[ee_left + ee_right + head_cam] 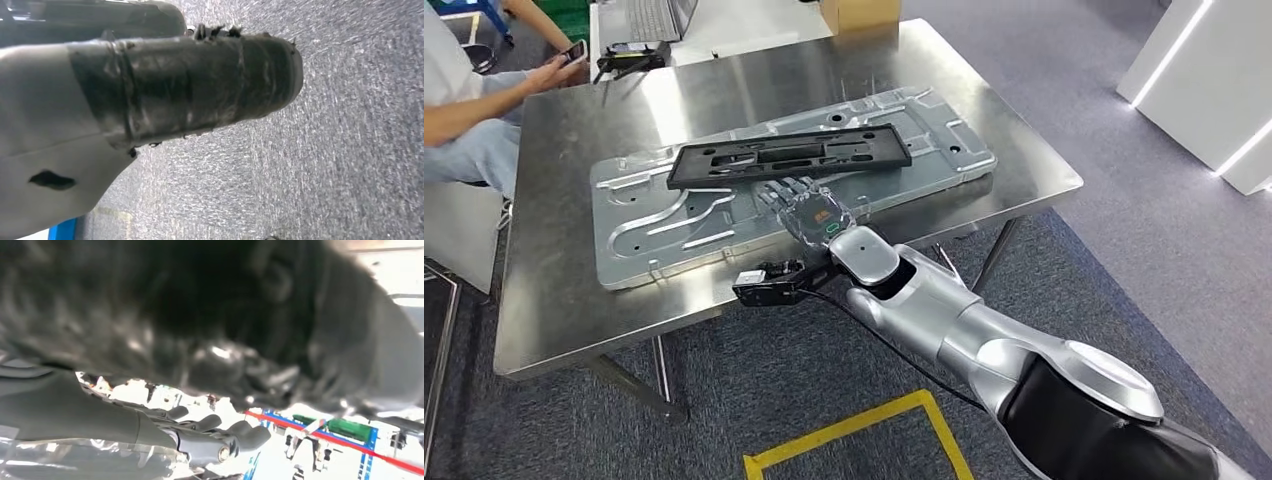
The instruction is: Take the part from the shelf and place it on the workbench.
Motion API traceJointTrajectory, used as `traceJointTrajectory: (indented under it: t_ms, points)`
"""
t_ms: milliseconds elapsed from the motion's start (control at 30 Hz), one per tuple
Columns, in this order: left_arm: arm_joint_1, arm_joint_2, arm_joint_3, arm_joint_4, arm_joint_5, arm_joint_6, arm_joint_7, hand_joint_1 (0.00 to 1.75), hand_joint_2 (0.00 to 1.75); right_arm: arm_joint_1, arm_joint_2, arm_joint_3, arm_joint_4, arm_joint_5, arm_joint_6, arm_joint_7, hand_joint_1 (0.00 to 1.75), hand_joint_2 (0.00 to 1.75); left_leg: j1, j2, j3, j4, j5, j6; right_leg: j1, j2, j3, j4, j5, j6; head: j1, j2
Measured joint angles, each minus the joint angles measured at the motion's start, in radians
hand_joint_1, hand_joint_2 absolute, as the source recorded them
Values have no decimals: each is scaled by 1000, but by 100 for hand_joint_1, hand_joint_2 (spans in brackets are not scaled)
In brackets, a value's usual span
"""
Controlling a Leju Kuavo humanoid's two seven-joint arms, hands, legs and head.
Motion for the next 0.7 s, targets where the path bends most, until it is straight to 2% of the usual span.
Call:
traceJointTrajectory:
  t_ms: [33, 67, 133, 167, 200, 233, 267, 300, 333, 367, 400, 433, 500, 533, 567, 633, 667, 700]
  points:
    - [0, 0, 0, 0, 0, -1, 1, 0, 0, 1, 0, 0, 0, 0, 2, 0, 0, 0, 1, 2, -9, -1, 10, 11, -1, 0, -9, 22, -29, 4, 3, 0]
    - [0, 0, 0, 0, -1, -1, 1, 0, 0, 1, -1, 0, 0, 0, 3, 0, 0, 0, 1, 3, -20, -2, 20, 20, -2, 0, -22, 62, -75, 7, 4, 0]
    - [0, 0, 0, 0, -1, -2, 2, 0, 0, 2, -1, 0, 0, 1, 4, 0, 0, 0, -2, 4, -45, -2, 41, 31, -2, 1, -47, 180, -172, 10, 7, 0]
    - [0, 0, 0, 0, -1, -3, 2, 0, 0, 4, -1, 0, 0, 1, 4, 0, 0, 0, -4, 5, -58, -1, 51, 33, -1, 1, -52, 233, -193, 11, 7, 0]
    - [0, 0, 0, 0, -1, -3, 2, 0, 0, 6, -1, 0, 0, 1, 4, 0, 0, 0, -6, 5, -71, -1, 61, 34, -1, 1, -45, 261, -190, 10, 7, 0]
    - [0, 0, 0, 0, -1, -4, 2, 0, 0, 8, 0, 0, 0, 1, 4, 0, 0, 0, -8, 5, -83, 0, 70, 33, -1, 1, -24, 258, -169, 8, 7, 0]
    - [0, 0, 0, 0, -1, -4, 2, 0, 0, 10, 0, 0, 0, 1, 4, 0, 0, 0, -9, 4, -95, 0, 79, 30, 0, 1, 13, 223, -142, 3, 7, 0]
    - [1, 0, 0, 0, -1, -4, 2, 0, 0, 10, 0, 0, 0, 2, 4, 0, 0, 0, -10, 4, -103, 1, 87, 28, 2, 1, 60, 165, -126, -4, 7, 0]
    - [1, 0, 0, 0, -1, -4, 2, 0, 0, 9, 0, 0, -2, 3, 3, 0, 0, 0, -12, 4, -111, 1, 95, 24, 4, 1, 109, 94, -124, -10, 7, 0]
    - [1, 0, 0, 0, -1, -4, 2, 0, 0, 9, 1, 0, -3, 3, 3, 0, 0, 0, -13, 4, -115, -1, 103, 19, 8, 2, 145, 37, -130, -15, 6, 0]
    - [1, 0, 0, 0, -1, -4, 2, 0, 0, 9, 2, 0, -4, 4, 3, 0, 0, 0, -13, 4, -117, -5, 113, 13, 11, 2, 166, -2, -137, -19, 6, 0]
    - [1, 0, 0, 0, -1, -4, 2, 0, 0, 9, 2, 0, -5, 4, 3, 0, 0, 0, -13, 3, -119, -10, 124, 6, 15, 3, 171, -22, -136, -22, 6, 0]
    - [3, 0, 0, 0, -1, -4, 2, 0, 0, 11, 2, 0, -5, 5, 3, 0, 0, 0, -10, 2, -126, -17, 130, -6, 12, 1, 161, -36, -115, -33, 8, 0]
    - [5, -1, 0, 0, -1, -4, 2, 0, 0, 12, 3, 0, -5, 6, 3, 0, 0, 0, -9, 1, -135, -4, 109, -10, 10, -1, 153, -42, -102, -40, 6, 0]
    - [7, -1, 0, 0, -1, -4, 2, 0, 0, 13, 3, 0, -5, 6, 3, 0, 0, 0, -7, 1, -146, 28, 69, -14, 7, -2, 144, -46, -90, -48, 4, 0]
    - [8, 0, 0, 0, -1, -4, 2, 0, 0, 14, 4, 0, -6, 6, 4, 0, 0, 0, -6, 2, -173, 142, -29, -19, 9, -3, 121, -47, -69, -58, 0, 0]
    - [7, 0, 0, 0, -1, -4, 3, 0, 0, 15, 4, 0, -6, 6, 4, 0, 0, 0, -6, 2, -182, 199, -56, -22, 10, -3, 107, -45, -59, -60, 0, 0]
    - [6, 0, 0, 0, -1, -4, 4, 0, 0, 16, 4, 0, -6, 6, 4, 0, 0, 0, -6, 2, -182, 238, -58, -24, 11, -3, 93, -44, -49, -59, 0, 0]
